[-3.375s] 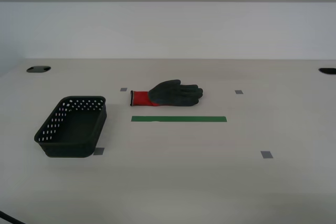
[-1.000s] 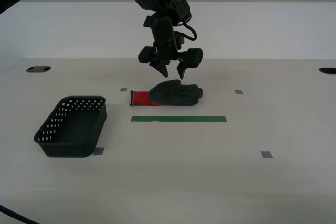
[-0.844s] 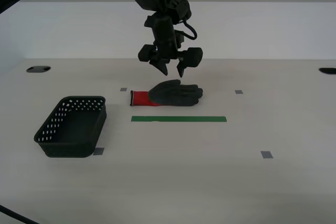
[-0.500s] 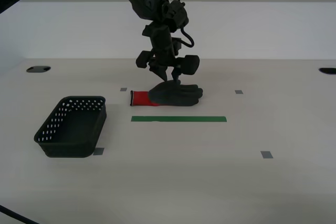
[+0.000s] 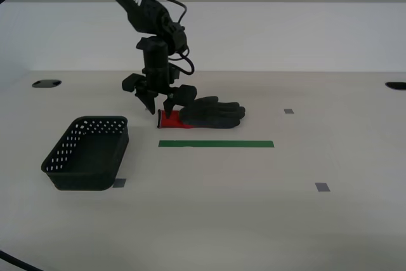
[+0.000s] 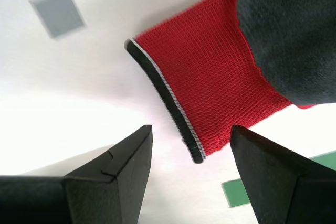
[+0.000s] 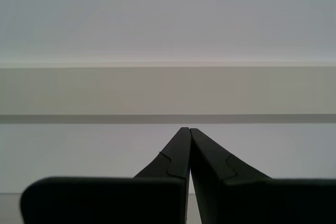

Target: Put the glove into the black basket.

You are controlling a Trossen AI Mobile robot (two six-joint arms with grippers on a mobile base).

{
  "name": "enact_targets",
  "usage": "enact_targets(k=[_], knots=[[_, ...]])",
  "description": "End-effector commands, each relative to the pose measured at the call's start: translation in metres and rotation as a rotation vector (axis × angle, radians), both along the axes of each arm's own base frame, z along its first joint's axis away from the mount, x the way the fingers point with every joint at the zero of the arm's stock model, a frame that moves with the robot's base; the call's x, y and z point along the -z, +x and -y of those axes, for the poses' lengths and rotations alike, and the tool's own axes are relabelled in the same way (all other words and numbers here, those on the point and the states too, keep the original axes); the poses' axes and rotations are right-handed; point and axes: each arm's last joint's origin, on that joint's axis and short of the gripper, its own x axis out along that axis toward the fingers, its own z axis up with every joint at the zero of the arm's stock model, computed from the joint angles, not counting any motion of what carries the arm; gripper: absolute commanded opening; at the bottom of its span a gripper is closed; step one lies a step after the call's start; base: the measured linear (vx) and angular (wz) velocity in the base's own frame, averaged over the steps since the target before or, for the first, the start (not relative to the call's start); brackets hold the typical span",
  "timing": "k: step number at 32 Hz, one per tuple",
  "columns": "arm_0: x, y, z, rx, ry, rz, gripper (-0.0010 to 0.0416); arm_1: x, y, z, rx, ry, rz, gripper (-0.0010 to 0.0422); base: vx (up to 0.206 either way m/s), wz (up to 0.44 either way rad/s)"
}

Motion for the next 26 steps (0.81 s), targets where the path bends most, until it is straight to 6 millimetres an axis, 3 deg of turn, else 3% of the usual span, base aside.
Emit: enact_targets(k=[1, 10, 22, 26], knots=[[0.0, 0.0, 0.0, 0.001, 0.0, 0.0, 0.0001, 0.003, 0.0, -0.007, -0.014, 0.015, -0.012, 0.0196, 0.0, 0.0], [0.0, 0.0, 0.0, 0.001, 0.0, 0.0, 0.0001, 0.003, 0.001, -0.006, -0.065, -0.049, -0.027, 0.018, 0.0, 0.0], [0.0, 0.0, 0.0, 0.001, 0.0, 0.0, 0.0001, 0.028, -0.015, -0.01, -0.08, -0.081, -0.039, 0.018, 0.0, 0.0], [0.0, 0.0, 0.0, 0.0, 0.0, 0.0, 0.0001, 0.029, -0.013, -0.009, -0.097, -0.091, -0.008, 0.0157, 0.0, 0.0]])
